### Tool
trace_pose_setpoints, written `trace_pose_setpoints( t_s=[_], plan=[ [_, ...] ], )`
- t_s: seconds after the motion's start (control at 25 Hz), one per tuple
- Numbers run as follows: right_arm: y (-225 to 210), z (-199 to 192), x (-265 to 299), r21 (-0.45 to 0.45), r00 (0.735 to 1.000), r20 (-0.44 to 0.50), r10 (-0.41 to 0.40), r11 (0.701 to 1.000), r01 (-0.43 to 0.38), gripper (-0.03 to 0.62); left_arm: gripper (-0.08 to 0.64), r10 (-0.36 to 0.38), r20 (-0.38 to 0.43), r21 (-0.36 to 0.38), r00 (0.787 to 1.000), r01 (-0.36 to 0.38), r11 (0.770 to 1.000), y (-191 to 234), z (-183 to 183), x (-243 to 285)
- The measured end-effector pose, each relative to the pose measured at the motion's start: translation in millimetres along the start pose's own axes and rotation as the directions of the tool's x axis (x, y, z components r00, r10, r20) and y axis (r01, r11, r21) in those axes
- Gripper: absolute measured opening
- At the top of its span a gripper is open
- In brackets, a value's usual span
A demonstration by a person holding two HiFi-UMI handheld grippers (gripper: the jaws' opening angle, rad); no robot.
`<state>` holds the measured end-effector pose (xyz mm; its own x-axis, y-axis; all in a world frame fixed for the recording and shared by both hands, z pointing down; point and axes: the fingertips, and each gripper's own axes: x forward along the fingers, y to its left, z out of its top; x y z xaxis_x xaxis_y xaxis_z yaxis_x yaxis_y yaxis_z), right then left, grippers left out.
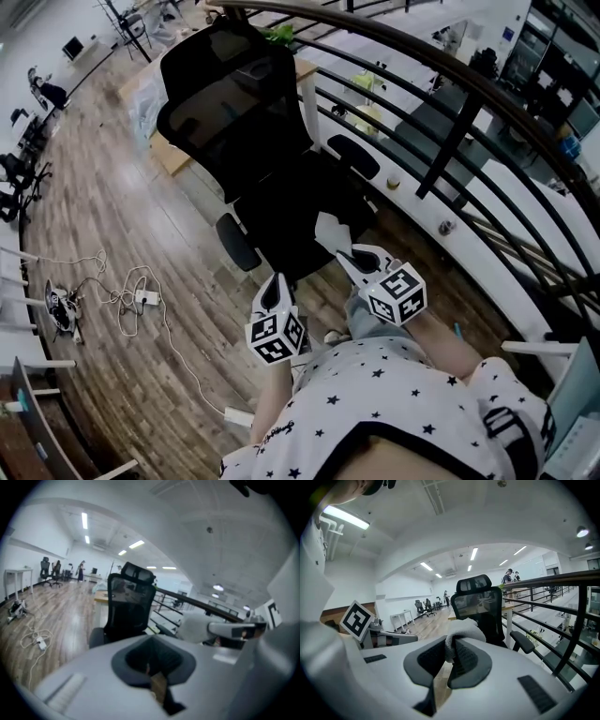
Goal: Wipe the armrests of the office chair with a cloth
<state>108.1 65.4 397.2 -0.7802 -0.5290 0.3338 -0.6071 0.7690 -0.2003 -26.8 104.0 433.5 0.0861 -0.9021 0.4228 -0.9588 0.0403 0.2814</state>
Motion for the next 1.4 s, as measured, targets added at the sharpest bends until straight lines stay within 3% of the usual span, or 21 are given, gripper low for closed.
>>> trace_pose_setpoints(
  t_s=[0.36, 1.4],
  plan=[
    [36.2, -3.3, -13.2, -0.011, 0.999, 0.019, 0.051, 0.999, -0.05, 0.031, 0.006, 0.037, 0.011, -0.026, 0.999, -0.037, 0.999, 10.8, -15.6, -39.5],
    [60.6, 3.4, -5.9, -0.056, 0.995, 0.033, 0.092, 0.994, -0.09, 0.031, 0.006, 0.044, 0.03, -0.033, 0.999, -0.043, 0.999, 20.6, -13.6, -49.7]
  ],
)
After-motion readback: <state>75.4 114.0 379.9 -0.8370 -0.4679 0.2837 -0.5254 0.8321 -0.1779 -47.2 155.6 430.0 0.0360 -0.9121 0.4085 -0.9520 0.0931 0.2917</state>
